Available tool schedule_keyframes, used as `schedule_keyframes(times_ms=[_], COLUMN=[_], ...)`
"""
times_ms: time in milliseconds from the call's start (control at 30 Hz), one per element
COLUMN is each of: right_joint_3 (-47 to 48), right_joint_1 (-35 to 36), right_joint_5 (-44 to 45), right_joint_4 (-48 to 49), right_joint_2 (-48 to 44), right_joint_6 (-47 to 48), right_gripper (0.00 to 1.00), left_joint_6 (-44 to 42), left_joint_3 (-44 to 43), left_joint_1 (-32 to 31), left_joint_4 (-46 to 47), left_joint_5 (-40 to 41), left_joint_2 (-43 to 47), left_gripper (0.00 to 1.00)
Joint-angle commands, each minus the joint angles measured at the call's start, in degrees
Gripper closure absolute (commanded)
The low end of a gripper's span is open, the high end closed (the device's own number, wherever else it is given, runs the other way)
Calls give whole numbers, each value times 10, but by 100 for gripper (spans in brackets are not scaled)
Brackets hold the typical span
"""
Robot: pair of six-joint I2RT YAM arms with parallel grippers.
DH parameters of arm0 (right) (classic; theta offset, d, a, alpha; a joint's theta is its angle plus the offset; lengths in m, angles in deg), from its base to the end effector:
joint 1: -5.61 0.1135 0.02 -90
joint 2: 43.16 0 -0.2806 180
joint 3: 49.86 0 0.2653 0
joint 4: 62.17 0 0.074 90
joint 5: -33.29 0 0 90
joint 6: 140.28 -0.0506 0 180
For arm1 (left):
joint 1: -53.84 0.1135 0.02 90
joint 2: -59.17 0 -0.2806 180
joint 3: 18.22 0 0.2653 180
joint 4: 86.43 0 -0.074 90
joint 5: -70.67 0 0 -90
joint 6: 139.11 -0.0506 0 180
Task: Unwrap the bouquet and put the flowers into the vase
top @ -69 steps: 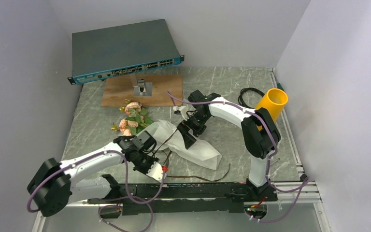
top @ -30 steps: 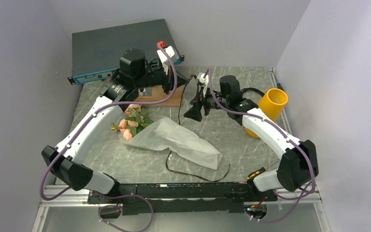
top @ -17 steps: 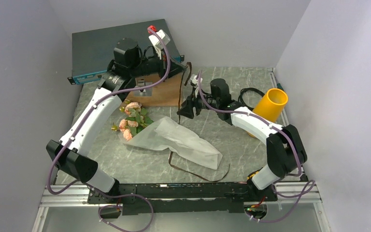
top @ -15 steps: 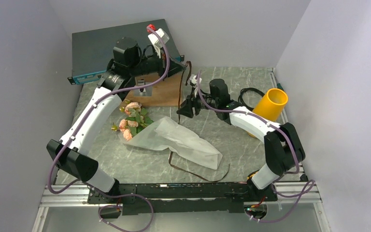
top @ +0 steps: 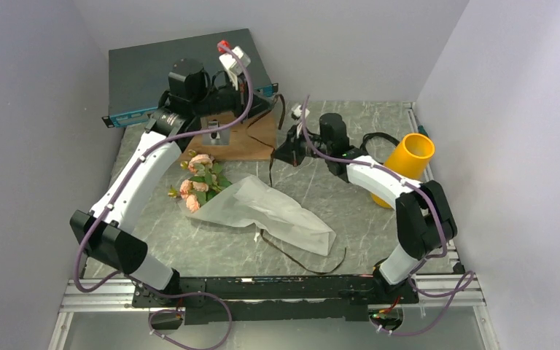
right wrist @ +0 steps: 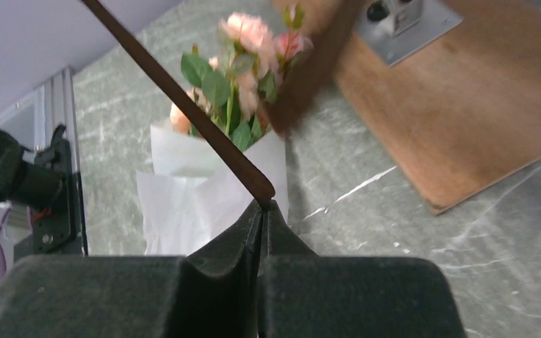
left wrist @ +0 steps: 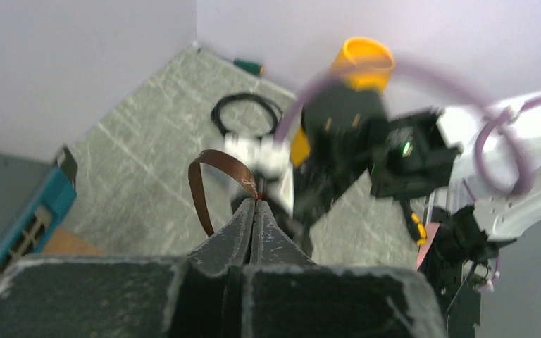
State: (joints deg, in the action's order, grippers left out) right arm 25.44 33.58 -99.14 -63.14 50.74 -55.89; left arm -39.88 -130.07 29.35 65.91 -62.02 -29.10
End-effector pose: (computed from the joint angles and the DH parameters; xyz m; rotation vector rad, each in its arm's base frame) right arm 0.3332 0.2156 0.2715 -0.8795 1.7639 1.0940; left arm 0.3185 -0.1828 0.4922 0.8029 1.5341 -1.0480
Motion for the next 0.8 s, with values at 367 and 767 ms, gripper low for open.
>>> schedule_keyframes(times_ms=[367,767], right_joint_3=[206,215], right_joint_1=[-51,-90], right_joint_5=[38,2], right_joint_4=[-140,-67], right_joint_2=[-124,-179], right_joint_6=[-58,-107], right_gripper=[100,100], left_joint_6=[-85,-212], left_joint_3=[259,317], left_joint_1=[4,-34], left_joint_4=[54,26], left_joint_5=[-30,-35], left_joint_2=[118,101], left_gripper=[92,39])
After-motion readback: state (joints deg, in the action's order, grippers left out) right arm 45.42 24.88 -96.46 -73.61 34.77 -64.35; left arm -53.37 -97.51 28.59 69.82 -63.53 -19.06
